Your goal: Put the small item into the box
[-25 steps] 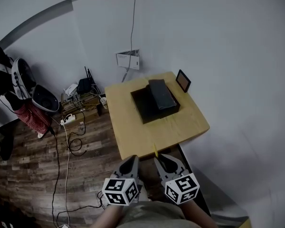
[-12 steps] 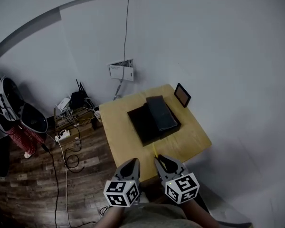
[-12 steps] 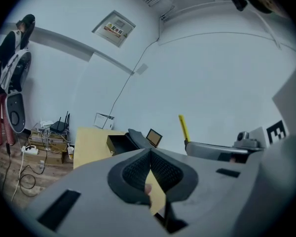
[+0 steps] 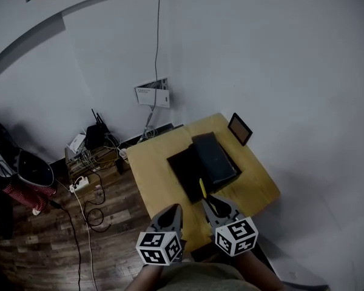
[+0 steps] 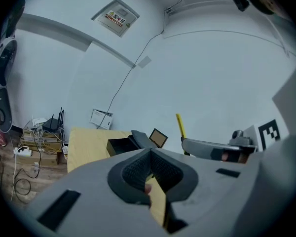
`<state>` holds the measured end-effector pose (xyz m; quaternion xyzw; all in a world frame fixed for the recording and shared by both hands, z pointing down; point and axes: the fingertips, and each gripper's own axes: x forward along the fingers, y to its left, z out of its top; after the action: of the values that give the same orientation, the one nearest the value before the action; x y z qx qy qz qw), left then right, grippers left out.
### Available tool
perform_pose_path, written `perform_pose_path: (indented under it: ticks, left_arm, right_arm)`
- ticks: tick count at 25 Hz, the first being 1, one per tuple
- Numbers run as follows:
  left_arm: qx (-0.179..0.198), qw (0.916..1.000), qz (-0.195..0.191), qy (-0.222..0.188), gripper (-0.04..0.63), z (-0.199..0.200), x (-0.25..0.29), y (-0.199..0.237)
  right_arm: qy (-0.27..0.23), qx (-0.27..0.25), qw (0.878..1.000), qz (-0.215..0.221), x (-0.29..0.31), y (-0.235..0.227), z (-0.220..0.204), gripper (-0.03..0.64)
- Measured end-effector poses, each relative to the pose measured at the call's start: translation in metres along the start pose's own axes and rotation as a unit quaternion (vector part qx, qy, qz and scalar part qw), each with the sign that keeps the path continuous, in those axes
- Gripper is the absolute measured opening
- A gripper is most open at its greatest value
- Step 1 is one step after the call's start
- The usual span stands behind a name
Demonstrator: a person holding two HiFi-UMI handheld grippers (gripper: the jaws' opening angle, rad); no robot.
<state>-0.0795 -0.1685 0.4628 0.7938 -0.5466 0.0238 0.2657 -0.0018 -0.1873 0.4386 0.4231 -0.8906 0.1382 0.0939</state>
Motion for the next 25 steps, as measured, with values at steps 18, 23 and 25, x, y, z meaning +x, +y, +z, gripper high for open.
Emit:
perform_pose_path:
  ticks: [18, 23, 25]
  left_arm:
    - [-0.034, 0.9972, 0.002, 0.067, 0.003, -0.018, 0.054, 0.066]
    - [-0.039, 0.9957, -0.002, 0.084, 0.003, -0.027, 0.064, 0.075]
    - [-0.041, 0.9953, -0.003, 0.088, 0.003, -0.029, 0.068, 0.079]
  right_arm:
    - [0.100, -0.007, 0.995, -0.021, 0.110, -0.047, -0.043, 0.051]
    - [0.141, -0.008, 0.990, -0.025, 0.141, -0.060, -0.067, 0.051]
    - [0.155, -0.011, 0.987, -0.028, 0.154, -0.066, -0.076, 0.051]
